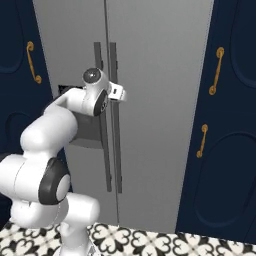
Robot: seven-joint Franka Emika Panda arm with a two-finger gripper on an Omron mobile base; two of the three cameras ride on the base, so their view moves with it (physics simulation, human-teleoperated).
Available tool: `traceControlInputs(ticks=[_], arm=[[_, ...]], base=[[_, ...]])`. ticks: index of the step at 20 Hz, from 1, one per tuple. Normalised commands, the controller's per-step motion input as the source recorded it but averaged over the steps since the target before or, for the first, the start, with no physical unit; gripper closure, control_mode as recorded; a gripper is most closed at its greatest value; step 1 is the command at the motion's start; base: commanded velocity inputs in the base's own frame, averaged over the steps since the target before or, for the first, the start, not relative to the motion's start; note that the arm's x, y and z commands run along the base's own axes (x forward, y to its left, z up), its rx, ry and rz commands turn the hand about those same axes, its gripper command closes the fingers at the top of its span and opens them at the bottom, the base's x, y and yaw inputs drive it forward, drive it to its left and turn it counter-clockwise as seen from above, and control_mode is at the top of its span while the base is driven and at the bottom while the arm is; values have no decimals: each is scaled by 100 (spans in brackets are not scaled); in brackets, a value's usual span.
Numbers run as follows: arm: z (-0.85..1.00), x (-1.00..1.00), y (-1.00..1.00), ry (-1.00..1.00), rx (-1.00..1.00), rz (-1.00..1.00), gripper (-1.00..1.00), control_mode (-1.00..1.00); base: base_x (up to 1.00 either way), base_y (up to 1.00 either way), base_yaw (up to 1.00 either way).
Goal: Take the strawberry from the fridge and place it on top of the pancake, located on the dining counter.
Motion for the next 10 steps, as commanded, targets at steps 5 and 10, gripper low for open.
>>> traceControlInputs(ticks=[5, 10], arm=[[0, 50, -1, -1, 0, 0, -100, -100], [3, 46, -4, -4, 0, 0, -100, -100]], base=[[0, 0, 0], [0, 0, 0]])
